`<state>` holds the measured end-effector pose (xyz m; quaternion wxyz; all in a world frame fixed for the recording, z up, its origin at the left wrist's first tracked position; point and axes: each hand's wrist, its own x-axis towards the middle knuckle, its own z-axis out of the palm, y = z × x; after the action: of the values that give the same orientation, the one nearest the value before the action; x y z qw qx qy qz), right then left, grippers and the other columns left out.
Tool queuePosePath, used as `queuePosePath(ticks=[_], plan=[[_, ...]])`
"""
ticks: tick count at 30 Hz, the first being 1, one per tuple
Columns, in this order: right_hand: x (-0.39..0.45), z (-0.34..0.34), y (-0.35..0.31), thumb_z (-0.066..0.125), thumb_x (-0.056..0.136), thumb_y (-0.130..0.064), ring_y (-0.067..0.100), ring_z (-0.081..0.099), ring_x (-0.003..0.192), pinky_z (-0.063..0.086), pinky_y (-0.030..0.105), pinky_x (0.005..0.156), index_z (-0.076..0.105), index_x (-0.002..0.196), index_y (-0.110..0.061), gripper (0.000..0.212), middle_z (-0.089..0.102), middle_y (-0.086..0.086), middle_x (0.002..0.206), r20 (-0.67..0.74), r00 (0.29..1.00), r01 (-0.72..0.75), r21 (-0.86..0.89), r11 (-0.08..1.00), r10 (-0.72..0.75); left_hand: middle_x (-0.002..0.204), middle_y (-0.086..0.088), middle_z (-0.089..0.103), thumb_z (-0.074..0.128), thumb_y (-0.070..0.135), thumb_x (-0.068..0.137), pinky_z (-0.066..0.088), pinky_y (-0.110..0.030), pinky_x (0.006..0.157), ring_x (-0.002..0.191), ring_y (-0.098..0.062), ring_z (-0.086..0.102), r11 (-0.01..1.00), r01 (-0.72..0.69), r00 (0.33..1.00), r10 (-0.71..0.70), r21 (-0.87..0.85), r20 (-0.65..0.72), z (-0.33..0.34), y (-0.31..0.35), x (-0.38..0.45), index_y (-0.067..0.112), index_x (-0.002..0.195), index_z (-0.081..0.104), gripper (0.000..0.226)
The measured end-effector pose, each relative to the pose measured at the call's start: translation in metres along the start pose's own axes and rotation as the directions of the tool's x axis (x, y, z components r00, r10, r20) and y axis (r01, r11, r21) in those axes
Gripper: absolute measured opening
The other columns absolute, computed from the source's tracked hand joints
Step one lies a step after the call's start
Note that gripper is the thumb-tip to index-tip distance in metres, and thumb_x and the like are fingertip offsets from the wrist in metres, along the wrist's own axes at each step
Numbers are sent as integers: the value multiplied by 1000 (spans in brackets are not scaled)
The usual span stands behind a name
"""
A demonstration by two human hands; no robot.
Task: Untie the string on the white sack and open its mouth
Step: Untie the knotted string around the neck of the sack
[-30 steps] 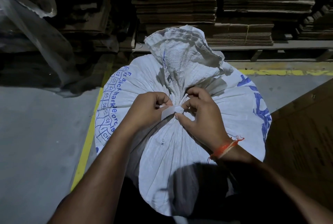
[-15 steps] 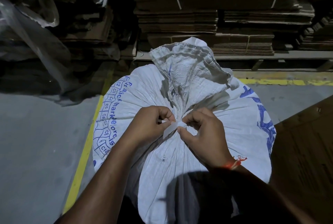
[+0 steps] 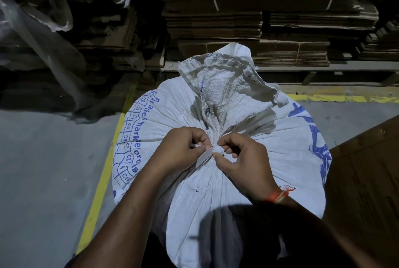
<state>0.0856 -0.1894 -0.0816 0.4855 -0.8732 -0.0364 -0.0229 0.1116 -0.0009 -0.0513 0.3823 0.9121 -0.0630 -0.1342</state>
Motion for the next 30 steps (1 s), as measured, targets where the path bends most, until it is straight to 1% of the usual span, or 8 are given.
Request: queuePosePath(ticks=[4, 6, 8, 12, 17, 21, 25, 30], plan=[[1, -6, -6, 81, 77, -19, 9, 57, 67, 49, 22, 63, 71, 81, -21, 12, 65, -7, 72, 47, 999, 13, 40, 999, -15, 78, 5, 77, 73, 15, 91, 47, -18, 65, 74, -3, 67, 1000, 6, 1000, -6, -19, -2, 0, 1, -2, 19, 84, 79, 10], [2, -9, -8, 82, 76, -16, 6, 54, 65, 47, 20, 62, 71, 81, -20, 13, 62, -8, 69, 73, 997, 15, 53, 998, -19, 75, 5, 75, 73, 14, 91, 47, -17, 63, 68, 0, 63, 1000, 4, 1000, -4, -27, 6, 0, 1, -2, 19, 84, 78, 10], [2, -9, -7, 82, 76, -13, 3, 54, 64, 46, 17, 63, 71, 82, -19, 14, 60, -10, 67, 85, 996, 10, 75, 997, -17, 74, 4, 75, 74, 14, 91, 48, -21, 65, 65, 1, 61, 999, 0, 1000, 0, -34, 15, 0, 1, -1, 18, 84, 79, 9], [2, -9, -6, 82, 75, -11, 2, 56, 65, 45, 13, 64, 72, 85, -17, 16, 61, -11, 68, 89, 996, 20, 80, 997, -27, 75, 1, 76, 75, 15, 90, 47, -24, 67, 66, -3, 61, 999, 4, 1000, -3, -45, 18, 2, 0, -1, 17, 84, 79, 7], [3, -8, -6, 82, 74, -11, 4, 57, 66, 40, 8, 62, 72, 84, -16, 15, 57, -14, 65, 71, 995, 66, 38, 997, -68, 67, 7, 70, 75, 14, 89, 47, -24, 67, 63, -1, 59, 999, 13, 1000, -13, -46, 13, 4, -1, 0, 18, 81, 77, 9], [3, -7, -4, 81, 74, -12, 8, 58, 66, 44, 14, 62, 71, 83, -17, 15, 58, -13, 66, 64, 994, 88, 18, 996, -89, 69, 4, 72, 74, 14, 89, 47, -25, 67, 64, -3, 60, 999, 21, 1000, -21, -49, 9, 6, -1, 0, 18, 80, 77, 10], [3, -5, -2, 81, 74, -11, 8, 56, 67, 43, 14, 62, 71, 82, -18, 15, 58, -14, 67, 53, 994, 94, 8, 996, -95, 70, 3, 74, 72, 13, 89, 48, -27, 67, 63, -6, 60, 997, 32, 999, -32, -68, 5, 10, -2, 1, 20, 77, 75, 14], [3, -4, 1, 81, 75, -12, 13, 61, 72, 53, 29, 68, 72, 86, -17, 16, 66, -8, 76, 47, 993, 103, 22, 994, -104, 70, 7, 72, 72, 13, 89, 49, -27, 68, 64, -7, 61, 992, 73, 997, -75, -108, -18, 15, -1, 1, 20, 79, 76, 13]])
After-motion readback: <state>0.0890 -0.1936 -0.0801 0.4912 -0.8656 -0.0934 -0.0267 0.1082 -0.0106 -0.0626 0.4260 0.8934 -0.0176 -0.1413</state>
